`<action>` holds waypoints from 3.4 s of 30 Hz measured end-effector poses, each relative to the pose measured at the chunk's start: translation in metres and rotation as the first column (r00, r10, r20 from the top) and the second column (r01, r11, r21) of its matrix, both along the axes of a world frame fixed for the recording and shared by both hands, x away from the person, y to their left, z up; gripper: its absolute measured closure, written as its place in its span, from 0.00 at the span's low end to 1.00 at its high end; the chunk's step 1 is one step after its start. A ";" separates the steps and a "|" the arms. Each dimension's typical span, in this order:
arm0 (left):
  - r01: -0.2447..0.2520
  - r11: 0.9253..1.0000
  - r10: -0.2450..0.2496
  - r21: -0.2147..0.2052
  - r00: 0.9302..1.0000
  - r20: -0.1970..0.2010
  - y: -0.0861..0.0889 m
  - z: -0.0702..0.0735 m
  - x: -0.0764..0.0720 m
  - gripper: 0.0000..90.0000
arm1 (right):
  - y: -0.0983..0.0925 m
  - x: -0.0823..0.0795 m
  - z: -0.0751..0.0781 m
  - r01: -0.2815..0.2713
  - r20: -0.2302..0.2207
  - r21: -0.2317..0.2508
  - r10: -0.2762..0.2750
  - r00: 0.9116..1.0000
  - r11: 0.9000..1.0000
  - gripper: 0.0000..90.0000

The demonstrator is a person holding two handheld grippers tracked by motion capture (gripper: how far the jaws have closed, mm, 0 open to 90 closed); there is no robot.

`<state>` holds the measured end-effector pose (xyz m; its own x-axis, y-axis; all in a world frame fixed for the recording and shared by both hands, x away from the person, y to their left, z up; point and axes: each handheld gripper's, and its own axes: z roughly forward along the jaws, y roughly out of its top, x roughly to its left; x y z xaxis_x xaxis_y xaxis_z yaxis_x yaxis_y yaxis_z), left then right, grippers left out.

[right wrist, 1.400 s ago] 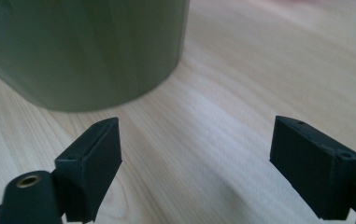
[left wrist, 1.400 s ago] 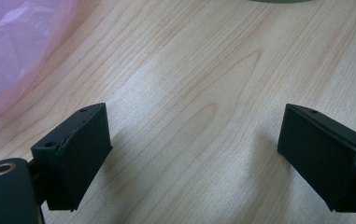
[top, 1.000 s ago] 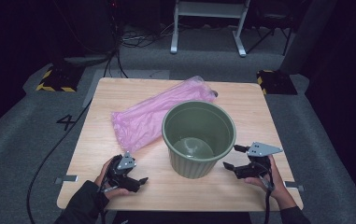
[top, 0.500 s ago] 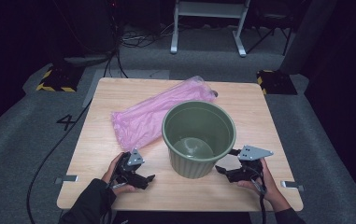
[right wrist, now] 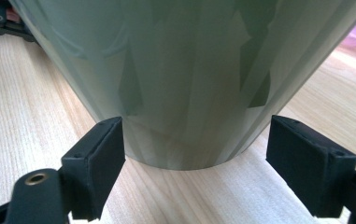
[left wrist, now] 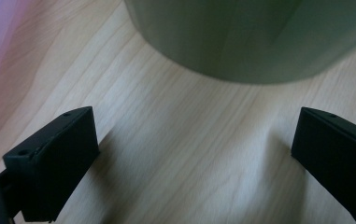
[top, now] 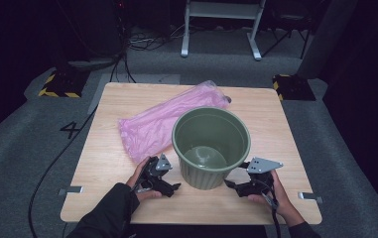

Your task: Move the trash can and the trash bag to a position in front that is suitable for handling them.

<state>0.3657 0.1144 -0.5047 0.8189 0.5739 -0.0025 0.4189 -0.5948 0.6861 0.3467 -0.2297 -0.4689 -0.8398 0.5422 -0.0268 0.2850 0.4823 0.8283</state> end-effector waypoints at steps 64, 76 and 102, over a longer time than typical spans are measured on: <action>-0.262 0.965 0.262 -0.014 0.957 0.123 0.102 0.036 0.002 0.18 | -0.049 0.030 -0.024 0.211 -0.009 -0.085 -0.212 0.977 0.974 0.22; -0.205 0.976 0.206 -0.079 0.978 0.012 0.124 0.015 0.022 0.54 | -0.074 0.039 -0.031 0.261 -0.040 -0.093 -0.265 0.963 0.961 0.21; -0.069 0.997 0.070 -0.017 0.997 0.018 0.066 0.009 -0.005 0.88 | -0.082 0.042 -0.032 0.295 -0.051 -0.078 -0.299 0.953 0.952 0.24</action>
<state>0.3603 0.1803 -0.4953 0.7771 0.6294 0.0021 0.4460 -0.5531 0.7037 0.3885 -0.3115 -0.5008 -0.6422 0.7661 -0.0265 0.4731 0.4234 0.7726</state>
